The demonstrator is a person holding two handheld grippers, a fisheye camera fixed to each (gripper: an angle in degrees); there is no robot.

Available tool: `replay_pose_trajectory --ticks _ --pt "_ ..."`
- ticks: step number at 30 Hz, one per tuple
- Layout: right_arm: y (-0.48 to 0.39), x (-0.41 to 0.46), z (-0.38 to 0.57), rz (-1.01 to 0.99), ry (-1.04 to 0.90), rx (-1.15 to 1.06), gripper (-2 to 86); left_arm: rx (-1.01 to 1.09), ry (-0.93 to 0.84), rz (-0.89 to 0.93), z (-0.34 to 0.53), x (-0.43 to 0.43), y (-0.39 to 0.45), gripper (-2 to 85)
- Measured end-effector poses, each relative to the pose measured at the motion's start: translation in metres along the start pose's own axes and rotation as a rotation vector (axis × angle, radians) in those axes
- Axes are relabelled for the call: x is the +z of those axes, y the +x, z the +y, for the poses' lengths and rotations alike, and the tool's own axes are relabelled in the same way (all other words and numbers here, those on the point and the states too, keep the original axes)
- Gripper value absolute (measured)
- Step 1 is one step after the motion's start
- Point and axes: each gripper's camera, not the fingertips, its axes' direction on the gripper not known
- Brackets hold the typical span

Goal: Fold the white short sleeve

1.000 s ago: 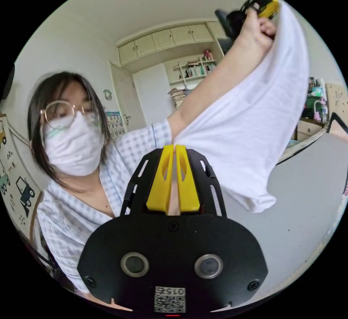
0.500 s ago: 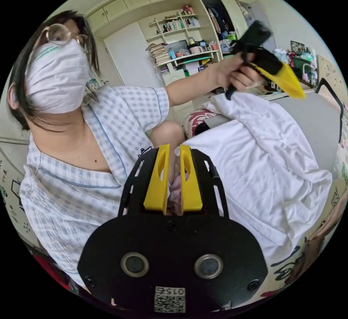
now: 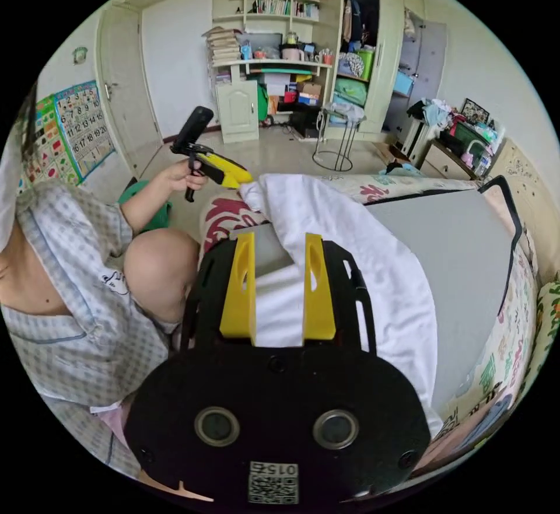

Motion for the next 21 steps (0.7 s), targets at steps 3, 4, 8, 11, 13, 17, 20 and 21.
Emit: replay_pose_trajectory --ticks 3,4,8,11,13,17,20,21 --pt "0.009 0.024 -0.016 0.04 -0.058 0.016 8.0 0.061 0.003 0.005 -0.011 0.007 -0.002 9.2" --pt "0.01 0.021 -0.016 0.06 -0.045 0.022 6.1 0.068 -0.008 -0.005 -0.014 0.008 -0.002 8.1" --pt "0.028 -0.039 0.015 -0.061 0.191 0.17 1.0 0.141 0.059 -0.009 -0.026 -0.002 0.002 1.6" --pt "0.029 -0.099 0.065 -0.009 0.371 0.281 0.5 0.175 0.131 0.048 -0.033 -0.015 0.004 0.6" --pt "0.025 -0.127 0.098 0.1 0.425 0.351 0.4 0.197 0.148 0.061 -0.037 -0.018 0.006 0.4" --pt "0.027 -0.156 0.177 0.285 0.497 0.568 0.5 0.201 0.145 0.086 -0.042 0.0 0.003 0.3" --pt "0.046 -0.138 0.219 0.275 0.464 0.718 0.9 0.169 0.073 0.09 -0.047 0.035 -0.003 0.7" --pt "0.055 -0.124 0.229 0.246 0.404 0.769 1.3 0.153 0.037 0.053 -0.047 0.048 -0.005 1.1"
